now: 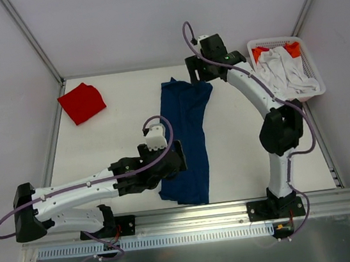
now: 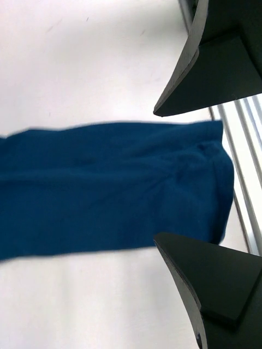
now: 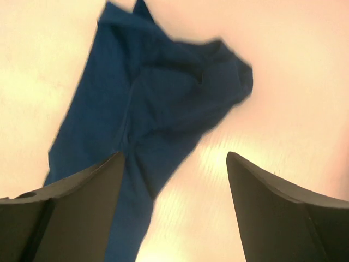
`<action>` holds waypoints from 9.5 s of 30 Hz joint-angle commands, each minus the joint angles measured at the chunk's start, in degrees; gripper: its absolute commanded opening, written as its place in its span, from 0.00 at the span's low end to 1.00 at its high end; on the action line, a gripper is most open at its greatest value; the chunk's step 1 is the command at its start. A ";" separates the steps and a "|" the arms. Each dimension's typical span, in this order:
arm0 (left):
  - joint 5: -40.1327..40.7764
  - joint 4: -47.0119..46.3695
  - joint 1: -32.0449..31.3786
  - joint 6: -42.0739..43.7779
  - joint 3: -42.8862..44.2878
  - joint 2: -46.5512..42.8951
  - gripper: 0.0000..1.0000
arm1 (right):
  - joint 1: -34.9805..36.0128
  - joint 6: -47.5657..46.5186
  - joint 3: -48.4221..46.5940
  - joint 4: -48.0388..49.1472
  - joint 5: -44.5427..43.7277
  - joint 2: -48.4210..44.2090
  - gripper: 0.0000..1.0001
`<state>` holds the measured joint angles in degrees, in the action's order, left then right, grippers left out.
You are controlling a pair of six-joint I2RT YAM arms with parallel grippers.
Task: Fold and stack the t-shirts
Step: Rotate the tshirt 90 degrees, then grab the bottom of the folded rectangular tshirt with both arms, then fold the folded rectangular tshirt in 1/3 of the way
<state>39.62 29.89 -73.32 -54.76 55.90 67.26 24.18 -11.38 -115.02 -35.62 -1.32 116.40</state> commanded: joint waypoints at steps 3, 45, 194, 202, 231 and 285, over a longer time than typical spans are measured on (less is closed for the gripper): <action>-1.81 4.21 6.33 -1.48 -7.02 -6.44 0.89 | 4.46 3.02 16.19 1.16 -6.06 -12.58 0.79; -15.44 -11.94 10.39 -17.74 -32.16 -4.68 0.84 | 53.50 49.86 64.56 -4.92 -35.50 -43.62 0.83; -28.18 -26.99 37.10 19.60 3.60 21.06 0.00 | 6.67 24.30 55.88 31.66 8.61 -25.62 0.00; -32.58 -28.04 40.79 21.63 10.98 30.45 0.00 | 3.86 23.86 49.90 31.66 11.16 -18.58 0.00; -39.44 -27.69 45.90 23.48 18.55 41.64 0.99 | 0.78 23.86 43.84 30.08 13.19 -12.07 0.56; -31.35 -22.33 38.16 13.45 -16.52 8.67 0.99 | 20.55 7.77 37.70 9.43 -12.83 -16.03 0.52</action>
<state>6.74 7.81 -35.05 -40.32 39.79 76.88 43.64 -1.54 -72.27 -24.99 -11.53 99.81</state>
